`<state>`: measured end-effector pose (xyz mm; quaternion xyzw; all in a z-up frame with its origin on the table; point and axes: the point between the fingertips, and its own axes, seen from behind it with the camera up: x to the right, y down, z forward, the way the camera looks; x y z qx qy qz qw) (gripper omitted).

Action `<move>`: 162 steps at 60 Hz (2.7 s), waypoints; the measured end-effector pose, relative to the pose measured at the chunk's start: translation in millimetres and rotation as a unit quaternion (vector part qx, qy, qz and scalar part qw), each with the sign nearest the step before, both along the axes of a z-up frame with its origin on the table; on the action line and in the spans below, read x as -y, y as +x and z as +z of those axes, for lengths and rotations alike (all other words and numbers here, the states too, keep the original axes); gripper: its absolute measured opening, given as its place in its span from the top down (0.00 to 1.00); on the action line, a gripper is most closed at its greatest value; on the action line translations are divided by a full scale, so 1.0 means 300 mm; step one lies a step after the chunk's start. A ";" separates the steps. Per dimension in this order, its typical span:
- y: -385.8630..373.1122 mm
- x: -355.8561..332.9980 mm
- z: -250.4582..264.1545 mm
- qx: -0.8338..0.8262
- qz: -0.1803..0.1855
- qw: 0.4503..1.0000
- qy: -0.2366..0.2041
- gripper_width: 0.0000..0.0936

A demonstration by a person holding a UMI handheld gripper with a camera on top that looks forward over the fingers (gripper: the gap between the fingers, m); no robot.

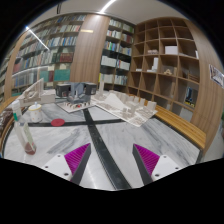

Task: Pour water

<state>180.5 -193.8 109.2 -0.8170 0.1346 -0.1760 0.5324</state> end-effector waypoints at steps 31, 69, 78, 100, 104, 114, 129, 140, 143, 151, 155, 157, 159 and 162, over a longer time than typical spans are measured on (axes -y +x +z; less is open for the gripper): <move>-0.589 0.263 -0.096 -0.062 0.095 0.994 -0.005 0.09; -1.019 -0.463 -0.086 -0.025 0.151 0.986 0.069 0.42; -1.022 -0.473 -0.078 -0.043 0.142 0.985 0.085 0.52; -0.647 -0.569 0.244 0.166 0.056 0.981 0.079 0.58; -0.574 -0.643 0.366 0.268 0.035 0.960 0.073 0.58; -0.562 -0.862 0.686 0.525 0.016 0.850 0.048 0.59; -0.841 -1.187 0.661 0.826 0.094 0.554 -0.043 0.59; -0.936 -1.298 0.423 0.893 0.152 0.410 -0.106 0.58; -0.967 -1.305 0.384 0.900 0.164 0.391 -0.103 0.59; -0.946 -1.319 0.382 0.889 0.163 0.417 -0.101 0.59; -0.953 -1.305 0.433 0.870 0.162 0.460 -0.078 0.58; -0.965 -1.292 0.474 0.851 0.165 0.495 -0.058 0.59; -0.969 -1.274 0.519 0.823 0.166 0.542 -0.032 0.58; -0.977 -1.246 0.582 0.761 0.175 0.625 0.010 0.59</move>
